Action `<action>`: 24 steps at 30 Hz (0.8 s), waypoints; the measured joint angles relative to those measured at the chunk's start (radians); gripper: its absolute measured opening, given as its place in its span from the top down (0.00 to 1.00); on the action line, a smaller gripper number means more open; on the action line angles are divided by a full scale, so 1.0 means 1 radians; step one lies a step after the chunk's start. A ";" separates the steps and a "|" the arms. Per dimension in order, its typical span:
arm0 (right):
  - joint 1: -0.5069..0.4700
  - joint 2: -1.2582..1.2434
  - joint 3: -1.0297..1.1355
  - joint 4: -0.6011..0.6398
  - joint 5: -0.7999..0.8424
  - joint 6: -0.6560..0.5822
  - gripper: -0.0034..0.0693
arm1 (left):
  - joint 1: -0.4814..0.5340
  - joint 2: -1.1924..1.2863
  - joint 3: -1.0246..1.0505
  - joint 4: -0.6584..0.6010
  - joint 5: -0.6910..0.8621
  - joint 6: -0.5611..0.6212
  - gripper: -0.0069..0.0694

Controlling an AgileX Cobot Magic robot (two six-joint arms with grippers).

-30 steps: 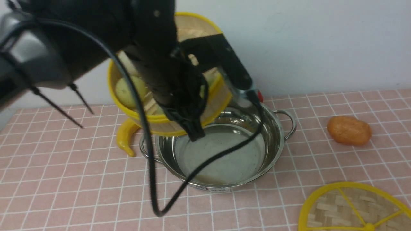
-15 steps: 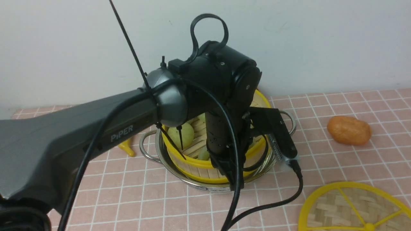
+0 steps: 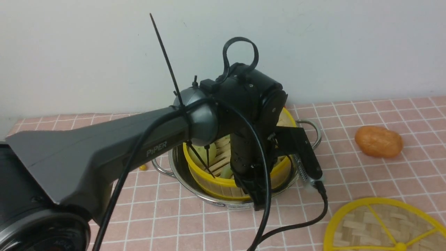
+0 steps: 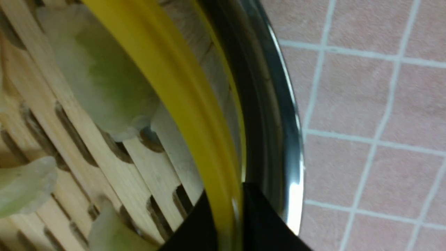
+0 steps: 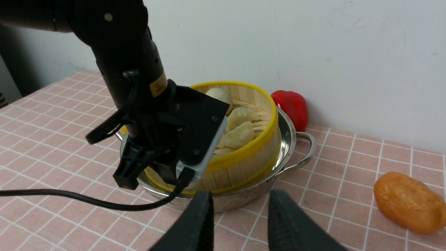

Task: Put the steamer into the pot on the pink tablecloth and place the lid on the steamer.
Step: 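Place the bamboo steamer basket with dumplings into the steel pot with the left gripper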

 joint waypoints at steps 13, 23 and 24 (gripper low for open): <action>0.000 0.000 0.000 -0.016 0.017 0.000 0.62 | 0.000 0.038 0.000 0.103 -0.007 -0.064 0.67; 0.000 0.000 0.000 -0.022 0.019 0.000 0.62 | 0.000 0.021 -0.031 0.140 0.038 -0.119 0.16; 0.000 0.000 0.000 -0.022 0.019 0.000 0.62 | 0.000 0.004 -0.055 0.140 0.054 -0.146 0.13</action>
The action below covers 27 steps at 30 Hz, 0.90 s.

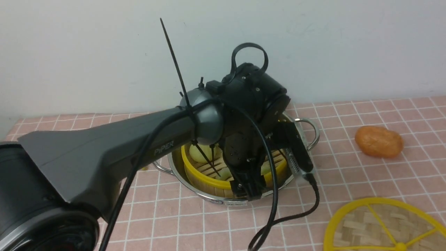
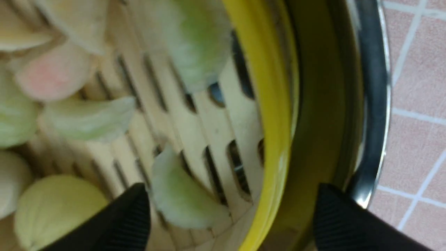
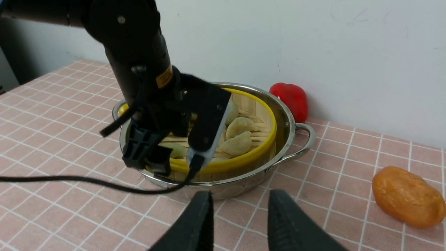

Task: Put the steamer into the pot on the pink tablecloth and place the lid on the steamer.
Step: 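Place the bamboo steamer basket with dumplings into the steel pot with the left gripper, then move the gripper down to the bamboo steamer lid and grasp its center knob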

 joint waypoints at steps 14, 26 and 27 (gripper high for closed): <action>0.000 0.099 0.000 -0.030 0.010 -0.022 0.62 | 0.140 -0.378 -0.203 0.082 0.005 -0.312 0.86; 0.000 0.349 -0.125 -0.088 0.072 0.040 0.62 | 0.564 -0.658 0.088 -0.142 0.009 -0.286 0.94; 0.000 0.383 -0.153 -0.105 0.094 0.068 0.62 | 0.590 -0.677 0.124 -0.146 0.009 -0.284 0.94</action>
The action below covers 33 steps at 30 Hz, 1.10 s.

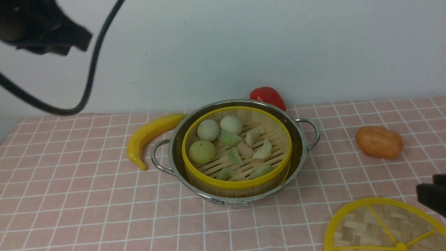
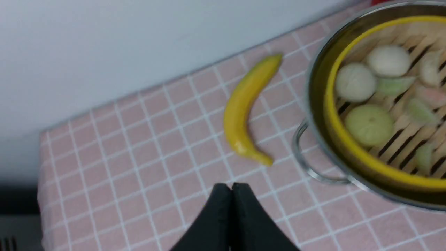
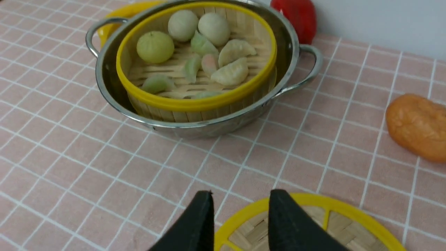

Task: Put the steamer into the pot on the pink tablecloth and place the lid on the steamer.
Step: 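Move the gripper down to the bamboo steamer lid and grasp its center knob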

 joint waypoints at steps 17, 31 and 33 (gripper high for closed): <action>0.000 0.525 -0.233 -0.307 0.420 0.347 0.62 | 0.127 -0.240 0.440 0.046 0.015 -0.122 0.94; 0.072 0.750 -0.236 -0.435 0.286 0.424 0.62 | 0.128 -0.240 0.605 0.332 0.012 -0.346 0.93; 0.071 0.774 -0.237 -0.442 0.271 0.430 0.62 | 0.128 -0.240 0.613 0.325 0.012 -0.349 0.93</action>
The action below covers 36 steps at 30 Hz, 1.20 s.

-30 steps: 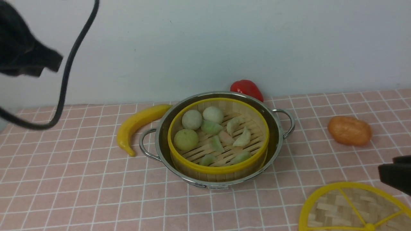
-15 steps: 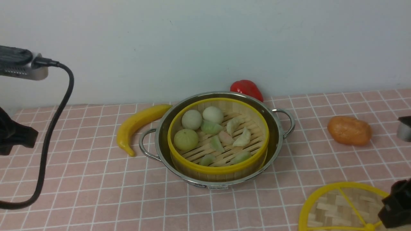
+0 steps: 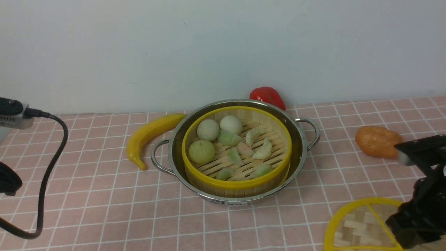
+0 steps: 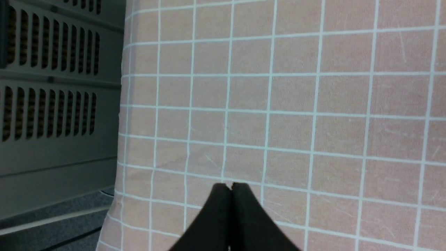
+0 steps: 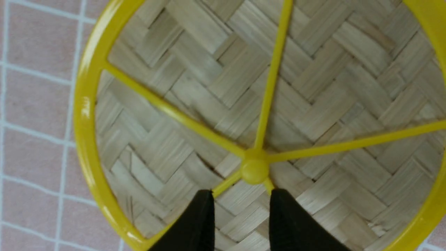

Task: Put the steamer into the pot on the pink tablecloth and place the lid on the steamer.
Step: 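Move the gripper down to the bamboo steamer lid and grasp its center knob, then place the bamboo steamer lid onto the steamer basket in the pot with the right gripper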

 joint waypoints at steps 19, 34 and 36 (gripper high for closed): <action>0.003 0.146 -0.012 -0.046 -0.017 0.046 0.75 | 0.000 0.000 0.002 -0.062 -0.011 -0.003 0.87; 0.193 0.071 -0.723 -0.021 0.152 -0.092 0.75 | 0.000 0.000 0.002 -0.129 -0.070 -0.003 0.84; 0.244 0.156 -0.847 -0.030 0.154 -0.127 0.75 | 0.000 0.000 0.002 -0.130 -0.089 -0.003 0.83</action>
